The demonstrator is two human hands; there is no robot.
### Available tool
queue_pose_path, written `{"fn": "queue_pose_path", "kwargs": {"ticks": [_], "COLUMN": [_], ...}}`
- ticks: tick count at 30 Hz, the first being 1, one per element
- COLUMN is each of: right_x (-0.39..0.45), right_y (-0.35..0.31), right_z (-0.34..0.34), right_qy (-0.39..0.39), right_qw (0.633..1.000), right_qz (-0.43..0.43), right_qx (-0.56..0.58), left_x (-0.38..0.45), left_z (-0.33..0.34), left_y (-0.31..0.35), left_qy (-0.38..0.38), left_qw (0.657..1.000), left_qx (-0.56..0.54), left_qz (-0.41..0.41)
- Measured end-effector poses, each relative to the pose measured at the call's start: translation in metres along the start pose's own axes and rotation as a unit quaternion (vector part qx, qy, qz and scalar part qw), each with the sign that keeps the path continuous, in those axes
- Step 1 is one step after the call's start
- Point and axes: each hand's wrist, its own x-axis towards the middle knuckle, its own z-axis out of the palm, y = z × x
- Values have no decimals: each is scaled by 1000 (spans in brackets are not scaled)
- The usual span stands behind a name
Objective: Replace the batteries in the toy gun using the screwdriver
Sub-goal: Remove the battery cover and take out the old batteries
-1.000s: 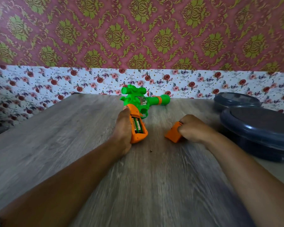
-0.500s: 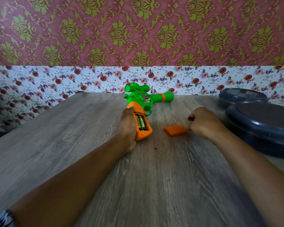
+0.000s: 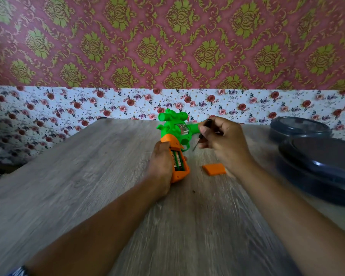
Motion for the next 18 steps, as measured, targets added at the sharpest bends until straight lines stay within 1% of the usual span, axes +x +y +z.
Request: {"fn": "queue_pose_path", "kwargs": {"ticks": [5,9,13,18], "right_x": [3,-5,-11,-15], "right_y": [10,20,33,33], "right_z": [27,32,31,34], "right_qy": [7,23,40,57], "right_qw": [1000,997,998,996], "right_qz": [9,20,0,-10], "right_qx": [16,72,42,64], "left_x": [-1,2,3,2], "left_z": [-1,-2,-3,-5], "left_y": [-1,-3,-5,-6], "left_qy": [-9,-11,-12,-28], "left_qw": [1000,1000,1000,999], "left_qx": [-4,-17,-10,17], "left_qz": [15,17,13,14]}}
